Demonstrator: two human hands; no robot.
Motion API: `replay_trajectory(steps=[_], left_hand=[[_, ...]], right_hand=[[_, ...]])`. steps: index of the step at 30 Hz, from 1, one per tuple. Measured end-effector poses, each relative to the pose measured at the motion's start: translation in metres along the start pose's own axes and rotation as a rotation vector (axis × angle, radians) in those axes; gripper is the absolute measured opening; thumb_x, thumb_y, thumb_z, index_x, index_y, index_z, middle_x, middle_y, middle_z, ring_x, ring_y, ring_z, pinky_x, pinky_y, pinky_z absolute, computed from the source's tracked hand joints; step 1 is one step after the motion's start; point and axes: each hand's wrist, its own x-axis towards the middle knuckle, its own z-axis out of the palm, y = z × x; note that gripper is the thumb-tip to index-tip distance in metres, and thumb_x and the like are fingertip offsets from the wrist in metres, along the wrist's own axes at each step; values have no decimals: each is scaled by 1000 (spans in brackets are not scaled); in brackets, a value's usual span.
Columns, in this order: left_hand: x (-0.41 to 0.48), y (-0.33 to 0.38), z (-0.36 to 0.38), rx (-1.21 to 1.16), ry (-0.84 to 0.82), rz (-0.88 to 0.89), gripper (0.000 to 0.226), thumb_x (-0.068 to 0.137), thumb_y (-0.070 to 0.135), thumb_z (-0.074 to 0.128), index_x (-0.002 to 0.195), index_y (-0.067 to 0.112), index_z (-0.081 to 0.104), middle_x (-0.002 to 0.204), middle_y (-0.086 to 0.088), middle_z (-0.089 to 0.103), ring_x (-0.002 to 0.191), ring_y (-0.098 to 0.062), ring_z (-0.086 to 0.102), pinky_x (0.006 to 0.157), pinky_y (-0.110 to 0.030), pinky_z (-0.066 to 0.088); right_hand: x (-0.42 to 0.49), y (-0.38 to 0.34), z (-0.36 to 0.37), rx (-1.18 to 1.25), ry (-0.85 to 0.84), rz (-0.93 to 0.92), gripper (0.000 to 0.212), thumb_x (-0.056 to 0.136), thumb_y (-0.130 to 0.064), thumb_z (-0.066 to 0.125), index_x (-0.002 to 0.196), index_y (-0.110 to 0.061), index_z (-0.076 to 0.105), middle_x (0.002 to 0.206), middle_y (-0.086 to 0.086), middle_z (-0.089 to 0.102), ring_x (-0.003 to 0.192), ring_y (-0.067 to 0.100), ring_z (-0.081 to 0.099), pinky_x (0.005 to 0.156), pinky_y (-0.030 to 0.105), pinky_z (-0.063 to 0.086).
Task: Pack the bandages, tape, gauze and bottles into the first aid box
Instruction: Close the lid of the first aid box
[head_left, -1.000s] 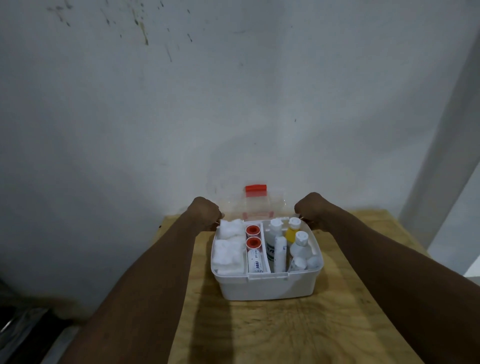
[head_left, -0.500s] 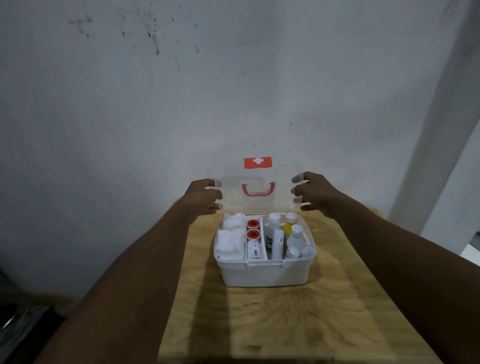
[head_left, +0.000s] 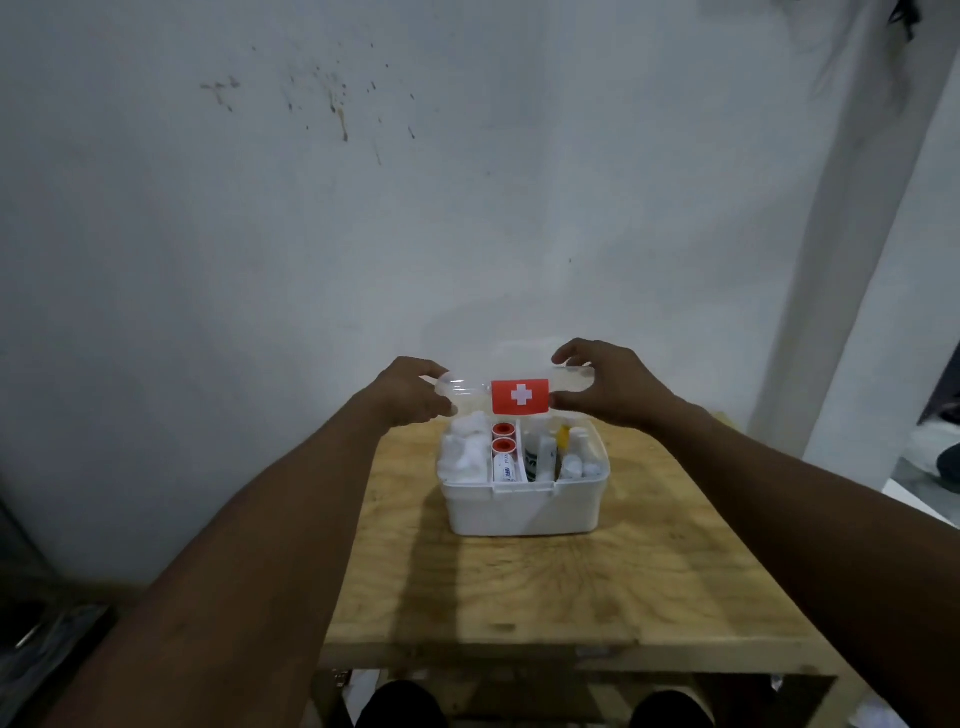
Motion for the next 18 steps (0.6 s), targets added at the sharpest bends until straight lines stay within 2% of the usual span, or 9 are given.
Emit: replay_trajectory(steps=[2, 4, 5, 7, 9, 11, 18], left_hand=[[-4, 1, 1, 42, 1, 6, 54, 72, -4, 88, 121, 8, 70, 107, -19, 74, 82, -26, 67, 72, -33, 56], [-7, 1, 1, 75, -7, 12, 59, 71, -5, 89, 124, 8, 69, 106, -17, 74, 79, -24, 66, 69, -30, 55], [-9, 1, 1, 86, -9, 13, 62, 69, -5, 90, 126, 8, 69, 108, -17, 74, 80, -24, 65, 71, -31, 56], [-12, -1, 1, 122, -16, 17, 68, 66, -3, 92, 129, 9, 68, 113, -16, 73, 89, -27, 67, 85, -38, 59], [-17, -2, 2, 172, -36, 21, 73, 65, 1, 93, 131, 13, 65, 117, -11, 71, 102, -27, 67, 96, -41, 57], [-21, -4, 2, 226, -56, 25, 77, 65, 5, 95, 134, 18, 63, 122, -7, 67, 111, -27, 65, 99, -41, 55], [-32, -7, 2, 333, -149, 16, 85, 64, 14, 97, 139, 25, 58, 134, -4, 60, 120, -24, 60, 103, -39, 52]], right_hand=[[-6, -7, 0, -49, -2, -35, 60, 69, -56, 80, 118, -24, 63, 117, 1, 65, 105, 17, 60, 92, 36, 52], [-11, -11, 0, -82, -19, -49, 60, 69, -59, 78, 116, -25, 64, 115, 1, 64, 105, 18, 60, 92, 38, 52], [-13, -12, 1, -93, -27, -49, 60, 68, -61, 77, 116, -26, 64, 113, 0, 64, 104, 18, 60, 91, 38, 52], [-18, -13, 1, -104, -46, -48, 62, 67, -64, 76, 115, -28, 63, 112, 0, 63, 103, 17, 60, 90, 36, 52], [-22, -12, 2, -109, -64, -45, 62, 66, -62, 78, 115, -28, 63, 112, 0, 63, 103, 16, 59, 90, 35, 51], [-27, -11, 4, -107, -76, -39, 61, 66, -59, 80, 116, -28, 63, 112, -1, 61, 104, 16, 58, 90, 35, 51], [-42, -8, 10, -145, -113, -44, 59, 66, -48, 85, 117, -28, 62, 112, -1, 57, 104, 17, 54, 87, 31, 48]])
